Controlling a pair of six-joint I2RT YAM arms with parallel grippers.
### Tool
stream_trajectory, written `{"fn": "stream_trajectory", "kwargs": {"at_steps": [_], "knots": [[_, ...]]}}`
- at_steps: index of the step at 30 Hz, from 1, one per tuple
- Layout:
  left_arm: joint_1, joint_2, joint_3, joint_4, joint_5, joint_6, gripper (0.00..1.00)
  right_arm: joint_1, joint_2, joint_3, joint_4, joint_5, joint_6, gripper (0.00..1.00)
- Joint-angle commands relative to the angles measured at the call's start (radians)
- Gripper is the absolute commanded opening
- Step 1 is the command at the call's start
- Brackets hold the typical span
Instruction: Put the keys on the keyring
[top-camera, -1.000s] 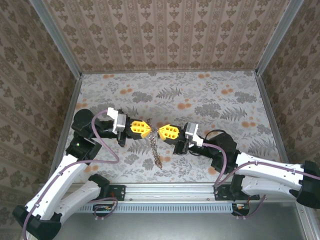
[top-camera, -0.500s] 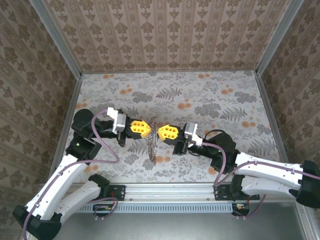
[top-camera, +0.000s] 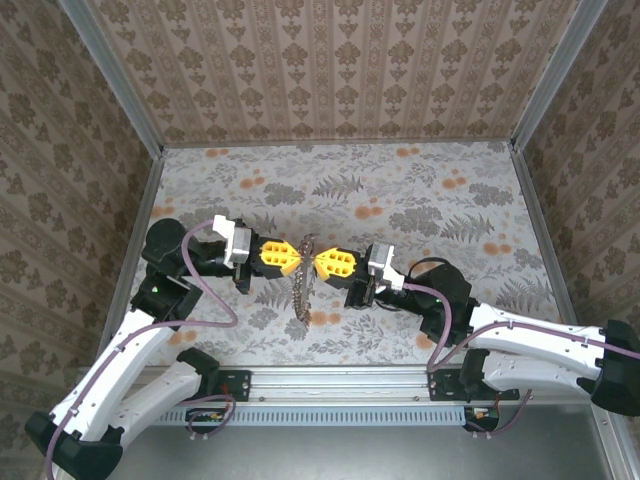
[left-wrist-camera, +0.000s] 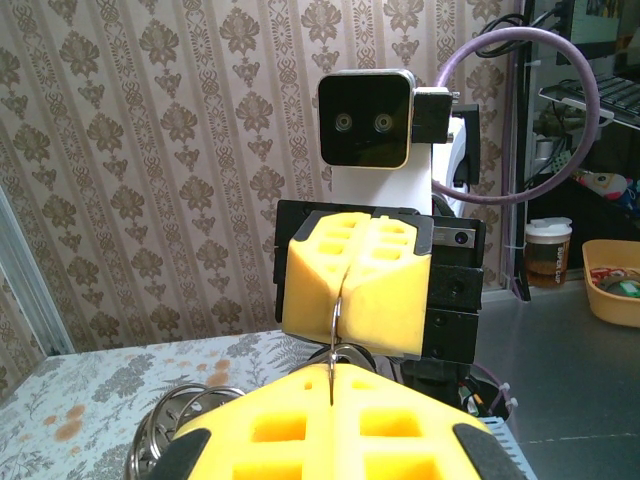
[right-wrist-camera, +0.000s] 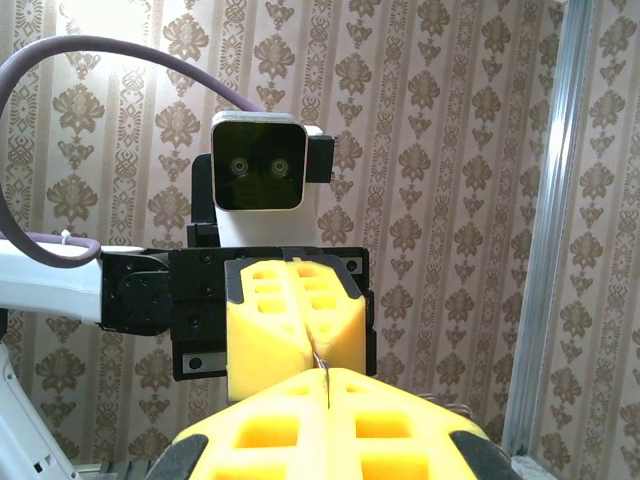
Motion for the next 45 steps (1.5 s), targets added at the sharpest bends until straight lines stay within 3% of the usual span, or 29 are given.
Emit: {"fn": "stream_trajectory", "kwargs": {"at_steps": [1,25,45], "knots": [[0.005,-0.017,0.006,0.034,0.010,0.019,0.00,-0.007,0.017,0.036,0.008,-0.017,0.027,0.00],[0.007,-0.029,0.002,0.031,0.006,0.022,0.00,-0.019,0.064,0.050,-0.026,0.005,0.043,0.00],[0.007,-0.026,0.004,0.019,0.002,0.028,0.00,-0.019,0.002,0.018,-0.016,-0.009,-0.019,0.00]]}}
